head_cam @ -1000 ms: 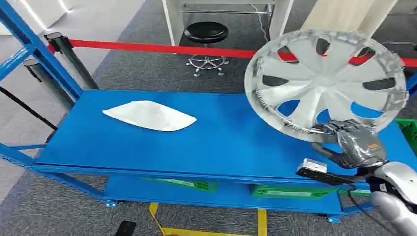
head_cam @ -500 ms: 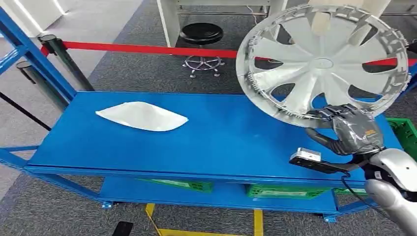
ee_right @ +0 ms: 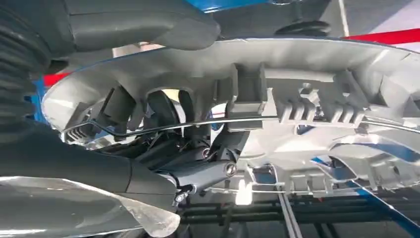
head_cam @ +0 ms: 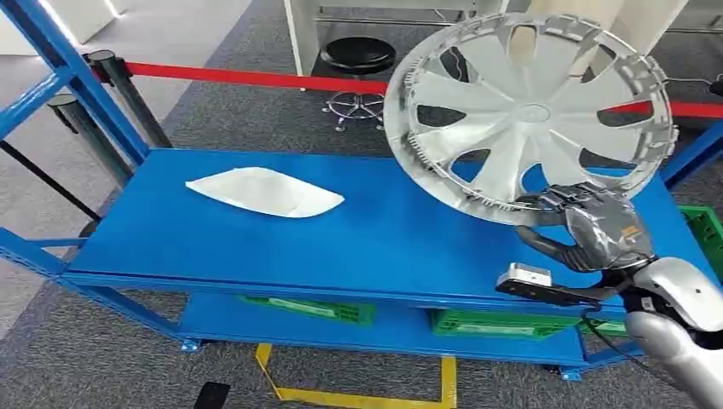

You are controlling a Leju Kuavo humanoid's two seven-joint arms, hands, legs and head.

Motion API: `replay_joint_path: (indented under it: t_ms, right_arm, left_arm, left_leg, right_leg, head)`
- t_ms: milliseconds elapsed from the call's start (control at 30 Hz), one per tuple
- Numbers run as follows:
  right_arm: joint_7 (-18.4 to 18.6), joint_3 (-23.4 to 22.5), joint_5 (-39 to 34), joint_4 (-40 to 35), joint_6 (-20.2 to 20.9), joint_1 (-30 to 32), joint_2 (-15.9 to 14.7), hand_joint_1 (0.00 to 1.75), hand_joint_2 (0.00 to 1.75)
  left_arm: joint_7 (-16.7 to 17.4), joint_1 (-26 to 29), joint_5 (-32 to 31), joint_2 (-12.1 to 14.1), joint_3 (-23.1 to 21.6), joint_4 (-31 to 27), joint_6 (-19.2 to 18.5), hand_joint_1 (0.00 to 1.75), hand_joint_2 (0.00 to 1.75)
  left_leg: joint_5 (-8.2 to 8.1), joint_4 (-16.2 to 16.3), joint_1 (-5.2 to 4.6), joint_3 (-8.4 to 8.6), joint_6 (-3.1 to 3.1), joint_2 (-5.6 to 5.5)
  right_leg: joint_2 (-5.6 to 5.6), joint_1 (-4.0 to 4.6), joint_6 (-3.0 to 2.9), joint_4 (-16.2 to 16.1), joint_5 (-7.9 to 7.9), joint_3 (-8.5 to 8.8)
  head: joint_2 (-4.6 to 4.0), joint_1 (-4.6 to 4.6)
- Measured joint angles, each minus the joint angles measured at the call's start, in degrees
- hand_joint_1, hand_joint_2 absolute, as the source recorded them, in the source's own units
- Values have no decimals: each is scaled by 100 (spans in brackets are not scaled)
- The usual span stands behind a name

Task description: Take the parts from the cabinet and place them on the table.

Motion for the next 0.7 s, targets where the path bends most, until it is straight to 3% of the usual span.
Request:
replay_joint_path:
  t_ms: [67, 100, 133, 167, 200, 267, 300, 333, 367, 433, 467, 500, 567, 633, 667, 700]
  right_arm:
    - [-17, 6, 57, -9, -7, 1, 0, 175, 175]
    - [-17, 15, 101, -9, -11, 3, 0, 175, 175]
    - [-6, 26, 138, -9, -31, 0, 0, 175, 175]
    - [2, 39, 151, -9, -44, 1, 0, 175, 175]
    - [11, 55, 153, -13, -65, 15, 7, 175, 175]
    - [44, 63, 153, -17, -114, 48, 35, 175, 175]
    - [55, 70, 155, -17, -140, 67, 48, 175, 175]
    - [64, 85, 155, -17, -175, 88, 78, 175, 175]
    - [68, 85, 166, -22, -236, 126, 105, 175, 175]
    - [70, 83, 190, -57, -354, 202, 190, 175, 175]
    - [70, 74, 188, -94, -427, 248, 223, 175, 175]
    - [70, 55, 184, -129, -516, 295, 262, 175, 175]
    - [68, 31, 153, -186, -662, 342, 332, 175, 175]
    - [66, 4, 131, -247, -721, 377, 367, 175, 175]
    - [48, -22, 86, -269, -780, 409, 382, 175, 175]
    - [20, -46, 14, -297, -817, 416, 400, 175, 175]
  left_arm:
    - [0, 14, 11, 4, 0, 0, 6, 0, 175]
    - [0, 20, 11, 7, 0, 0, 6, 0, 175]
    - [0, 23, 15, 15, 0, 0, 9, 0, 175]
    - [0, 25, 15, 11, 0, 0, 9, 0, 175]
    - [0, 27, 15, 7, 0, 0, 9, 0, 175]
    - [0, 24, 22, 9, 0, 0, 17, 0, 175]
    - [2, 26, 33, 9, 0, 0, 17, 0, 175]
    - [7, 27, 35, 9, 0, 0, 17, 0, 175]
    - [9, 26, 42, 9, 0, 0, 17, 0, 175]
    - [9, 22, 66, 9, 0, 0, 17, 0, 175]
    - [9, 16, 68, 9, 0, -2, 20, 0, 175]
    - [9, 11, 68, 18, 0, -7, 22, 0, 175]
    - [9, 19, 68, 9, -2, -7, 26, 0, 175]
    - [9, 34, 72, 13, 0, -7, 37, 0, 175]
    - [7, 23, 72, 9, -2, -7, 46, 0, 175]
    - [2, 18, 79, 9, -2, -7, 61, 0, 175]
  left_leg:
    - [68, 10, -6, -20, -65, -2]
    - [100, -2, -10, -25, -93, -4]
    - [82, 25, -8, -59, -115, -13]
    - [-115, 133, 2, -106, -170, -6]
    - [-436, 443, 21, -198, -216, -6]
    - [-1033, 1401, 64, -444, -280, -4]
    - [-1154, 1697, 73, -478, -294, -4]
    - [-1140, 1740, 79, -418, -301, -3]
    - [-1018, 1576, 82, -252, -291, -4]
    - [-658, 617, 77, 380, -222, -6]
    - [-613, 76, 55, 723, -152, -13]
    - [-721, -170, 34, 848, -121, -10]
    - [-637, -156, -2, 787, -116, -11]
    - [-530, -223, -14, 760, -36, -3]
    - [-427, -289, 20, 744, -11, 36]
    - [-353, -307, 28, 668, 58, 34]
  right_leg:
    - [4, -1, -45, 4, 14, -72]
    - [5, 0, -88, 10, 41, -90]
    - [-14, -46, -172, -16, 100, -142]
    - [-16, -43, -219, -16, 137, -178]
    - [-24, -43, -271, -16, 181, -231]
    - [-25, -34, -280, -9, 279, -357]
    - [-26, -32, -279, -6, 321, -413]
    - [-26, -31, -277, -4, 363, -470]
    - [-26, -29, -271, -4, 404, -524]
    - [-20, -16, -245, -4, 488, -616]
    - [-23, -23, -227, -4, 524, -636]
    - [-29, -2, -177, -5, 566, -664]
    - [-37, -44, -98, -30, 646, -670]
    - [-35, -47, -3, -83, 737, -665]
    - [-22, -60, -4, -10, 576, -724]
    - [-12, -53, -7, 233, 243, -875]
  head:
    - [0, -19]
    - [0, -11]
    - [0, -2]
    - [0, -29]
    - [0, -52]
    - [0, -52]
    - [0, -55]
    - [0, -57]
    - [0, -57]
    - [0, -61]
    - [0, -59]
    - [0, -48]
    - [0, -61]
    - [0, -57]
    - [0, -55]
    - [0, -29]
